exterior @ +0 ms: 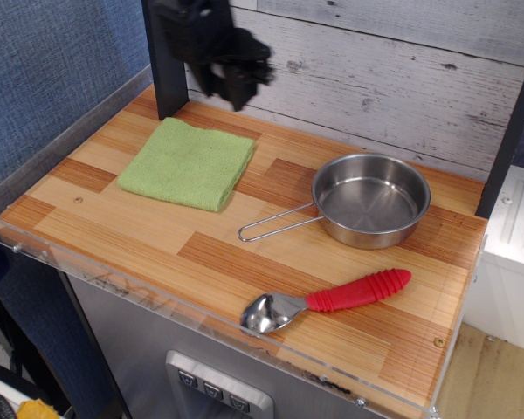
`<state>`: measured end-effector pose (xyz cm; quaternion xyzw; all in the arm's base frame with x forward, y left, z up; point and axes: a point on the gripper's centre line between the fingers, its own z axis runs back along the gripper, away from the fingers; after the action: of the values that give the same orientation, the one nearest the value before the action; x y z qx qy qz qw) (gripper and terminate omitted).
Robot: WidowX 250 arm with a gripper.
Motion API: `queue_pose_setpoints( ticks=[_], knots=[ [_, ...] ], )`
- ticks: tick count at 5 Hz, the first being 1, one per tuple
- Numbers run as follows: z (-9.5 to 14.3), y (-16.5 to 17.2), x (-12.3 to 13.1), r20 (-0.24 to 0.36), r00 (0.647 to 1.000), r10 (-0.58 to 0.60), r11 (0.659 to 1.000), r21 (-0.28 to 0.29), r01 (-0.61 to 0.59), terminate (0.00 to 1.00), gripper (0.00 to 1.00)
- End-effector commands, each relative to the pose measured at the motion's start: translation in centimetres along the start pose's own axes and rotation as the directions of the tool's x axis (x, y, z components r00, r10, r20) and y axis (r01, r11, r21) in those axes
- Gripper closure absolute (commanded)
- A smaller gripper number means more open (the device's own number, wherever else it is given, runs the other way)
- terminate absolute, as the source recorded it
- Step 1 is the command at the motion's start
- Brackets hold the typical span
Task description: Take the sushi and put it in the pot.
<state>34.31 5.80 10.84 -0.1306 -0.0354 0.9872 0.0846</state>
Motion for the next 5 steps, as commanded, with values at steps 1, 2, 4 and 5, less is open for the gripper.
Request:
queue_pose_setpoints(
  ticks=[1,2,4,5],
  knots=[
    [2.4,5.7,-3.6,-0.106,0.989,-0.101,0.995,0.006,0.102,0.00,1.00],
    [1.4,7.8,-4.3,-0.084,0.984,-0.155,0.987,0.021,0.157,0.00,1.00],
    [-1.2,11.4,-4.1,-0.047,0.973,-0.225,0.969,0.093,0.228,0.00,1.00],
    [-2.3,12.9,-3.6,-0.022,0.966,-0.256,0.958,0.124,0.257,0.00,1.00]
  ],
)
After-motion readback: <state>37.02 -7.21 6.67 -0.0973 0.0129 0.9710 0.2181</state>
